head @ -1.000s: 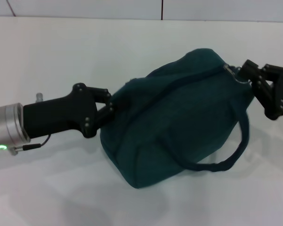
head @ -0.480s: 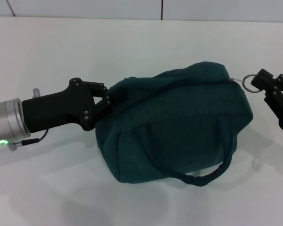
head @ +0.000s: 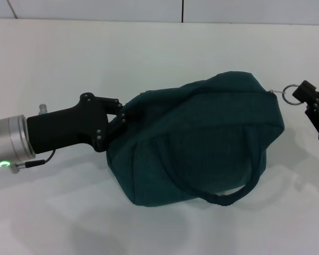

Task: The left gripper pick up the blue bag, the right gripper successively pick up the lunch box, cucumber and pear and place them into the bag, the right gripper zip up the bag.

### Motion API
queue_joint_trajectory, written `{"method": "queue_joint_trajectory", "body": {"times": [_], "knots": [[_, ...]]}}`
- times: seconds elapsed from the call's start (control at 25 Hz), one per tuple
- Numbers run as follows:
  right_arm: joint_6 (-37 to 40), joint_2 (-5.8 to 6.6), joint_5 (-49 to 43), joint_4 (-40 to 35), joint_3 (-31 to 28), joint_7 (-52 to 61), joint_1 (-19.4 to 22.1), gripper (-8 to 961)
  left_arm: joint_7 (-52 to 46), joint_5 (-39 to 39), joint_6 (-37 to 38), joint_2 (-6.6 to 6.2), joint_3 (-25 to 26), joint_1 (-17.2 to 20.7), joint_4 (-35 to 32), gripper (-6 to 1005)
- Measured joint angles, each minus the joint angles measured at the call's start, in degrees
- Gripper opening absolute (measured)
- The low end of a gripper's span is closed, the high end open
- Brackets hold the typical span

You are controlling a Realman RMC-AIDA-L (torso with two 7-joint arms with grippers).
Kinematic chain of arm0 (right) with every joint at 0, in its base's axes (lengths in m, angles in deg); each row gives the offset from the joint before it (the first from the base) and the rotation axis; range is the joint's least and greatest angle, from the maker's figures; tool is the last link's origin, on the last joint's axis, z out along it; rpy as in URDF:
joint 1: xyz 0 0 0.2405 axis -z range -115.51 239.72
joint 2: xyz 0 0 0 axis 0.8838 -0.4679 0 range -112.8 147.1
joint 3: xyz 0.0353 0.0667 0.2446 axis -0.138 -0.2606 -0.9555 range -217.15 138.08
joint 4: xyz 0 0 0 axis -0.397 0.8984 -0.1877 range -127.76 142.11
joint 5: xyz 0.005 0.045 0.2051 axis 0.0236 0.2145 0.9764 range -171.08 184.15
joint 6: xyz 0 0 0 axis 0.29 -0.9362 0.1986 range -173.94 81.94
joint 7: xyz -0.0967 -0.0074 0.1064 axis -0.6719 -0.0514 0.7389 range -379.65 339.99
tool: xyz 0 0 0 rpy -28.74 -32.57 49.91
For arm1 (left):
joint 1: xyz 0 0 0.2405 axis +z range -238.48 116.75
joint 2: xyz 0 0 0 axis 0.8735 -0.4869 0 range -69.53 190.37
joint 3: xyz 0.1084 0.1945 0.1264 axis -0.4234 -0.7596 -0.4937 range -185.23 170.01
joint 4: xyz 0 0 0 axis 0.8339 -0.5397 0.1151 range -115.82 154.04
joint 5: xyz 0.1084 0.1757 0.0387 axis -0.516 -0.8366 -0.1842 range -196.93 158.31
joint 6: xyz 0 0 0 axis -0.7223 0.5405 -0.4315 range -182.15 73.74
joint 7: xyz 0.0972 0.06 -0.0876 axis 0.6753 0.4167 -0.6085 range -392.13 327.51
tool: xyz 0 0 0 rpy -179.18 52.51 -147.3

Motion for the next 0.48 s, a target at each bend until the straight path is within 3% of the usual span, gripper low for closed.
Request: {"method": "queue_joint_trajectory", "body": {"times": [0.48], "knots": [[-3.83, 0.0, 0.04, 0.56, -0.26, -0.26, 1.85, 17, -0.01, -0.12, 0.46, 0.11, -0.06, 0.29, 0.03, 48]]}}
